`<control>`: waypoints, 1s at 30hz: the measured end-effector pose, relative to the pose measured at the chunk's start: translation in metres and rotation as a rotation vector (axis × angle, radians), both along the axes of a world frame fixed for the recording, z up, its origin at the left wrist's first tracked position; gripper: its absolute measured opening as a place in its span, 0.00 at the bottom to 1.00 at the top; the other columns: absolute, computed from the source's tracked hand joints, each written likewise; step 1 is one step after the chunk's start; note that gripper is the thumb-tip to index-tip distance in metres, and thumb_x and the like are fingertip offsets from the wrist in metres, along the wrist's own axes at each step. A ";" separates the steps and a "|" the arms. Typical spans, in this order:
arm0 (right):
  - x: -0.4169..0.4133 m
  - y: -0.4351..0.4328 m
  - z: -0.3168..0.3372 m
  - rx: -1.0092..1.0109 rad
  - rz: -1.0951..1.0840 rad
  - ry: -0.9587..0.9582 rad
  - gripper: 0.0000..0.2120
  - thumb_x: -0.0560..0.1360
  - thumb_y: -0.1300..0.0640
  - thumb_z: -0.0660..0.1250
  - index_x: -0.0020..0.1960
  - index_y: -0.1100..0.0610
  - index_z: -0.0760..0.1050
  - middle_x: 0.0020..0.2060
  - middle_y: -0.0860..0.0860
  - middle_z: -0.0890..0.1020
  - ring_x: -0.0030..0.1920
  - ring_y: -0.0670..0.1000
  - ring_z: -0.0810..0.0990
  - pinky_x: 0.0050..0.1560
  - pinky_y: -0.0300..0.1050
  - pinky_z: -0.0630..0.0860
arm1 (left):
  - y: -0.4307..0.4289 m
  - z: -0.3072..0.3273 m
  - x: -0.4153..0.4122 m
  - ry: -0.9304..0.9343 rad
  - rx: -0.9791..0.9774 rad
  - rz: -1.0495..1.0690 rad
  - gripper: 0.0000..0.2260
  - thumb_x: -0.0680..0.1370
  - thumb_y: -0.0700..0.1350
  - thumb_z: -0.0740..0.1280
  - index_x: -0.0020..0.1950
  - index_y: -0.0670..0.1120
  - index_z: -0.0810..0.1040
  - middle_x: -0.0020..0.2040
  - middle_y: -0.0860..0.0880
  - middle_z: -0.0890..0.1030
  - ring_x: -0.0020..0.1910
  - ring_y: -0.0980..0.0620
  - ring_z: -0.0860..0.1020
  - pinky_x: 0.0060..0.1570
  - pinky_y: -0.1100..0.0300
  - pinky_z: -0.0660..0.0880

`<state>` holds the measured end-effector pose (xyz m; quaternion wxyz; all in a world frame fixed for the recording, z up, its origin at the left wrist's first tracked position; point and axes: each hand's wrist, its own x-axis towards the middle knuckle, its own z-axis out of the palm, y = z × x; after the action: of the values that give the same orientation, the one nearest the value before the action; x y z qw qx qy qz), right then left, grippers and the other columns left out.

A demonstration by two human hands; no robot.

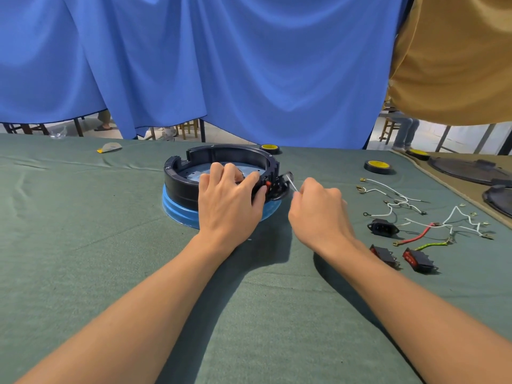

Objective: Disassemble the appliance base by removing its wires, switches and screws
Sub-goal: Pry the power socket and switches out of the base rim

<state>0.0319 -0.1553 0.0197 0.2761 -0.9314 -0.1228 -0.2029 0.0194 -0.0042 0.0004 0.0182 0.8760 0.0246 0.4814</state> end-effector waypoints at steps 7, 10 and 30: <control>0.016 -0.024 0.005 0.067 -0.164 0.105 0.11 0.82 0.57 0.54 0.50 0.61 0.72 0.45 0.58 0.78 0.44 0.58 0.71 0.39 0.48 0.65 | -0.001 0.000 0.002 -0.007 0.001 -0.002 0.11 0.77 0.53 0.66 0.48 0.47 0.83 0.40 0.47 0.75 0.45 0.43 0.71 0.44 0.51 0.65; 0.025 -0.023 0.006 0.082 -0.112 0.192 0.08 0.82 0.57 0.53 0.54 0.59 0.69 0.46 0.55 0.76 0.45 0.56 0.71 0.41 0.49 0.67 | -0.001 0.000 0.001 -0.004 0.000 -0.002 0.11 0.77 0.53 0.66 0.48 0.47 0.83 0.40 0.47 0.75 0.45 0.43 0.71 0.44 0.50 0.65; 0.087 -0.030 0.000 -0.164 -0.195 0.210 0.16 0.72 0.39 0.70 0.47 0.52 0.79 0.48 0.55 0.79 0.48 0.60 0.77 0.43 0.46 0.69 | -0.008 0.000 0.000 0.055 0.028 0.008 0.11 0.77 0.49 0.64 0.48 0.43 0.81 0.55 0.45 0.77 0.56 0.42 0.71 0.51 0.50 0.64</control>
<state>0.1186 -0.1849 0.0198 0.1894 -0.9744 -0.0186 -0.1197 0.0190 -0.0125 0.0004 0.0034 0.8889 0.0221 0.4576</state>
